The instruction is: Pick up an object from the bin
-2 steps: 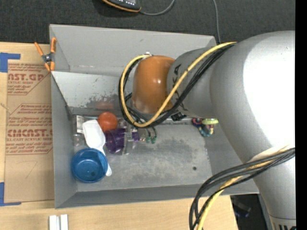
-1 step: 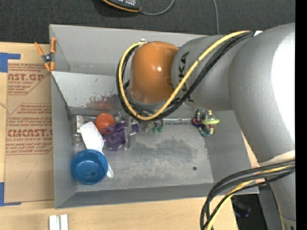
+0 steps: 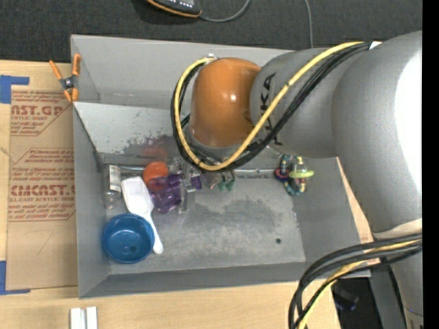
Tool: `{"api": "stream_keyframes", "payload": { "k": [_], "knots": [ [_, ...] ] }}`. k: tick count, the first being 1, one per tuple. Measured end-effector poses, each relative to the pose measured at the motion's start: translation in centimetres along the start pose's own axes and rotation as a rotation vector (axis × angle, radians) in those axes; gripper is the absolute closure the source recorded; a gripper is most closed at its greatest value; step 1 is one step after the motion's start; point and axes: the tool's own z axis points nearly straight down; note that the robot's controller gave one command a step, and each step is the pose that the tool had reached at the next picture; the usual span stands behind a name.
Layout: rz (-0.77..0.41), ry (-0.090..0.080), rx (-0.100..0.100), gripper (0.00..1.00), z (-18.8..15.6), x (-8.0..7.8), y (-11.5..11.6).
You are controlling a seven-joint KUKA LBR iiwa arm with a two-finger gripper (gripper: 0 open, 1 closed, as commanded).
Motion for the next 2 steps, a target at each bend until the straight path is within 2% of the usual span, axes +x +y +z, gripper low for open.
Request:
{"api": "stream_keyframes", "payload": {
  "k": [1, 2],
  "knots": [
    [-0.118, -0.001, 0.001, 1.00, -2.26, -0.33, 1.16],
    [-0.009, -0.001, -0.001, 1.00, -1.73, -0.06, 0.62]
  ]
}}
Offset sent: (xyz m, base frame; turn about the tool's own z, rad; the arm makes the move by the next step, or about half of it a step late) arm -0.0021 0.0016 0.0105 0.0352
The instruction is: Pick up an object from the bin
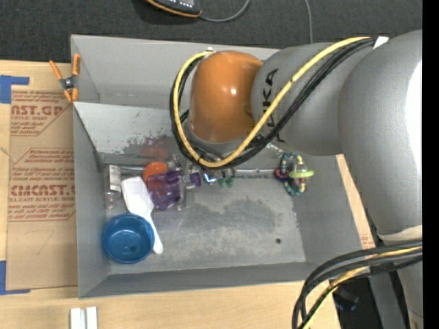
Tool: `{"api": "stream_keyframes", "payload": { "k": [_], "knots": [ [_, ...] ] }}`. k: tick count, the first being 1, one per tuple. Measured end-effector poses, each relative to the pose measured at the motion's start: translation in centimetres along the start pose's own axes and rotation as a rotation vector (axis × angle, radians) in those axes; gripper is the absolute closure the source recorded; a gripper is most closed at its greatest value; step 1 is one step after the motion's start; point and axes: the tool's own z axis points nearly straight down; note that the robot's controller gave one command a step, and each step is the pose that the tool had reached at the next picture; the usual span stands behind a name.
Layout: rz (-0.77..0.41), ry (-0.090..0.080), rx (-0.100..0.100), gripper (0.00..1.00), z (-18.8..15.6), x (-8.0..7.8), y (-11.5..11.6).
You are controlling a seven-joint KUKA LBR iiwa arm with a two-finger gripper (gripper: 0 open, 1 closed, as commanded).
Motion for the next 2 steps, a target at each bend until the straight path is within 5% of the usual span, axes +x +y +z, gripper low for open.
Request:
{"api": "stream_keyframes", "payload": {
  "k": [1, 2],
  "knots": [
    [-0.132, -0.003, 0.001, 1.00, -6.95, 0.11, 1.03],
    [-0.126, -0.009, 0.001, 1.00, -7.71, -0.09, 0.96]
  ]
}}
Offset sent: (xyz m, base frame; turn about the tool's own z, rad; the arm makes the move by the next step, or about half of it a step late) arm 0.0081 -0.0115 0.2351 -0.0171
